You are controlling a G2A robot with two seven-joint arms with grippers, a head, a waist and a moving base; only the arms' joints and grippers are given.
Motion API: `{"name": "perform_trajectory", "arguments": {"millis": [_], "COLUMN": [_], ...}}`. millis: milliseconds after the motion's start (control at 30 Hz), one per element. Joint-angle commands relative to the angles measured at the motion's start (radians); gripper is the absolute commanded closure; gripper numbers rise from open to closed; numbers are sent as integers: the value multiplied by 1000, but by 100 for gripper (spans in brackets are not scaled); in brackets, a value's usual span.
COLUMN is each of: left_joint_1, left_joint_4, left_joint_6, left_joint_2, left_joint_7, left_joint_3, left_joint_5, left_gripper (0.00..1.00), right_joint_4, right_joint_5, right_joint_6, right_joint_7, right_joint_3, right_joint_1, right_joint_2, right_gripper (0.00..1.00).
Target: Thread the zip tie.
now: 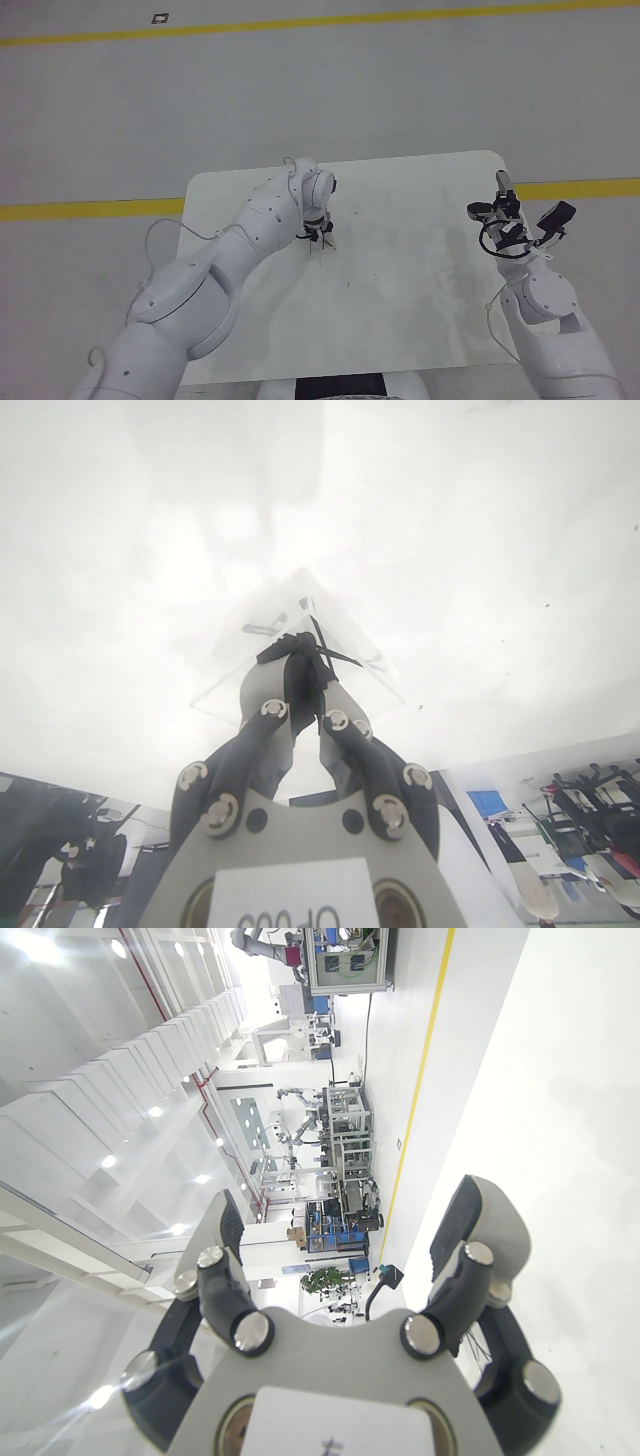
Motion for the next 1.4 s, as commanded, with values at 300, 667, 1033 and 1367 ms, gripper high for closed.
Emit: {"name": "perform_trajectory", "arguments": {"millis": [300, 667, 1033, 1367], "left_joint_1": [28, 46, 50, 37], "left_joint_4": [-74, -80, -69, -22], "left_joint_6": [8, -3, -9, 10], "left_joint_2": [25, 35, 24, 1], "left_joint_7": [-10, -9, 6, 16], "left_joint_3": [-8, -12, 3, 25], "left_joint_5": [4, -10, -20, -22], "left_gripper": [59, 70, 75, 83], "right_joint_4": [0, 0, 0, 0], "right_joint_5": [0, 0, 0, 0], "right_joint_6": [0, 0, 0, 0], "right_joint_7": [0, 0, 0, 0], "right_joint_3": [0, 0, 0, 0], "right_joint_1": [0, 0, 0, 0], "right_joint_2": [0, 0, 0, 0], "right_gripper": [0, 0, 0, 0]}}
